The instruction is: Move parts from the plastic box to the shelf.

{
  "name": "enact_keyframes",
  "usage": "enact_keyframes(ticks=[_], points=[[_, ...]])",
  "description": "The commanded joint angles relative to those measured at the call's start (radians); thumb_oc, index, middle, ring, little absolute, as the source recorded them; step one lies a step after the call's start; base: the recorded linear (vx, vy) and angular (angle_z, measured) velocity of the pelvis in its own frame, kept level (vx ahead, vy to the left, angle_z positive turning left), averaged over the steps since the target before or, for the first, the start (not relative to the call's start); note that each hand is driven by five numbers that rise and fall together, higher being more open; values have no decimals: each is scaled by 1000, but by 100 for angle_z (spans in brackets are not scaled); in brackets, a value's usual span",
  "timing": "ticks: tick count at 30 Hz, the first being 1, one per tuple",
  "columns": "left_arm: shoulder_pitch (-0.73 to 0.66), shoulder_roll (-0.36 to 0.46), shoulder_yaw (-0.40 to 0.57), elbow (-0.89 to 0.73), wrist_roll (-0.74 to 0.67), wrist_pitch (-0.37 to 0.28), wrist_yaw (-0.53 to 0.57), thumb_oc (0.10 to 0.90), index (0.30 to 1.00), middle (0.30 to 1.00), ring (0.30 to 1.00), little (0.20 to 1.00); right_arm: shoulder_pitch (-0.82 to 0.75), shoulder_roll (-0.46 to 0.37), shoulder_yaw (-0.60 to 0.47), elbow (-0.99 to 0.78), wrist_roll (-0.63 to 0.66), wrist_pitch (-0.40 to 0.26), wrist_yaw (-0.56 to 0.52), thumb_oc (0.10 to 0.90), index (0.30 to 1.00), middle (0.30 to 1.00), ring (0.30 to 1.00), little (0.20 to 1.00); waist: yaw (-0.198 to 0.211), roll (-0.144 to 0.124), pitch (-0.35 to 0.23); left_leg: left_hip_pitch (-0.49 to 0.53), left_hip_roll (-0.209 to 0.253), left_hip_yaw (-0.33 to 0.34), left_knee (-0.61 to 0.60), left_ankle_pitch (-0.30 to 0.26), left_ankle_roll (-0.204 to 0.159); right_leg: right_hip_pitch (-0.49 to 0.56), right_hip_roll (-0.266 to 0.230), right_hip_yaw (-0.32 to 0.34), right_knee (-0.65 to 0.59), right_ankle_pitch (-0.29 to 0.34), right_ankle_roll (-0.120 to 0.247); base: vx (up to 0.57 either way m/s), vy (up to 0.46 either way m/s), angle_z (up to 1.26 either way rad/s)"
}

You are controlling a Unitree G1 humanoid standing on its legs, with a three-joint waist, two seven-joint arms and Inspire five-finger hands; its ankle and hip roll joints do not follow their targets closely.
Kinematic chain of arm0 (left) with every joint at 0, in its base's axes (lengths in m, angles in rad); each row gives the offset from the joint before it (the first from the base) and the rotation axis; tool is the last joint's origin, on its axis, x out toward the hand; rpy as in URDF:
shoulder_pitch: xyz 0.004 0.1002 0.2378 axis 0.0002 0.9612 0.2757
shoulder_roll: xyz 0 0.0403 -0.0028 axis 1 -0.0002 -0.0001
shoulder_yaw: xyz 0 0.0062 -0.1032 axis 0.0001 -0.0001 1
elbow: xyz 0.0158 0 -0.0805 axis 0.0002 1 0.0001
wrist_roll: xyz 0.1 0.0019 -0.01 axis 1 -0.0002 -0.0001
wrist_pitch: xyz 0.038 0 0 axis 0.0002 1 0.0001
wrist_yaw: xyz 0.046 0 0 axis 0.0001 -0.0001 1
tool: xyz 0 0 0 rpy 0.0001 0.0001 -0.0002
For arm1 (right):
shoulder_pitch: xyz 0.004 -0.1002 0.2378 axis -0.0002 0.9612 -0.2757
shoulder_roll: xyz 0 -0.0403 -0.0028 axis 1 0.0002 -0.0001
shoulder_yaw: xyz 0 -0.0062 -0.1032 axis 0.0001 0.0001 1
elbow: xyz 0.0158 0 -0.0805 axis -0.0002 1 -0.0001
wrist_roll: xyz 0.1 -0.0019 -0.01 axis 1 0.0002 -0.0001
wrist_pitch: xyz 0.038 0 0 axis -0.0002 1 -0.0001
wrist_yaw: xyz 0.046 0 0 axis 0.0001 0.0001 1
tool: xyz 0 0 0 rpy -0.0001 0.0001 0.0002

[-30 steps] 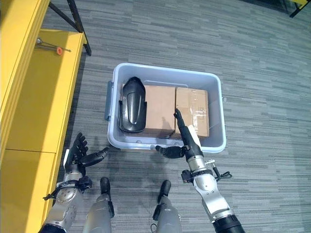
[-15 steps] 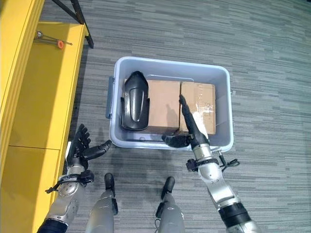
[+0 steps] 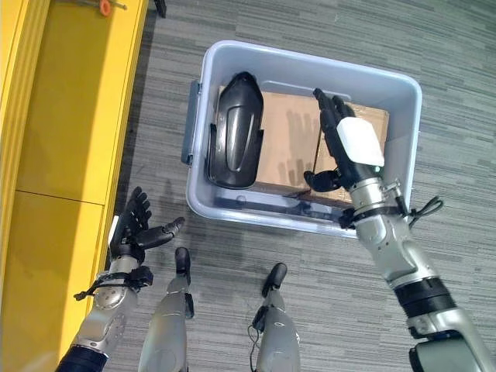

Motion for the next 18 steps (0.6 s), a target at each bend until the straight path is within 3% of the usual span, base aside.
enact_keyframes(ticks=[1,11,17,18], points=[[-10,36,-2,-110,11,-100,-12,900,1000,1000,1000,1000,-156,-121,21,-13,-57,-19,-67,900,1000,1000,1000,1000,21,-12,-40,-17,47,-10,7,30,-2,-40,-93,6,152,4,76,0,0,0],[2,58,2,-125,9,-100,-18,900,1000,1000,1000,1000,-330,-275,190,58,-222,18,-71,900,1000,1000,1000,1000,34,-8,-7,-62,57,-31,14,43,-12,-102,-89,0,211,-20,72,-13,-9,3],[4,71,-3,-127,8,-95,-23,900,1000,1000,1000,1000,-447,-356,362,66,-363,37,-41,900,1000,1000,1000,1000,44,-15,-3,-86,58,-41,11,47,-14,-125,-87,-6,219,-22,72,1,-7,5],[1,78,-6,-130,8,-91,-22,900,1000,1000,1000,1000,-491,-385,431,55,-415,37,-27,900,1000,1000,1000,1000,45,-19,-3,-99,58,-46,11,49,-15,-134,-87,-11,223,-24,71,6,-11,6]])
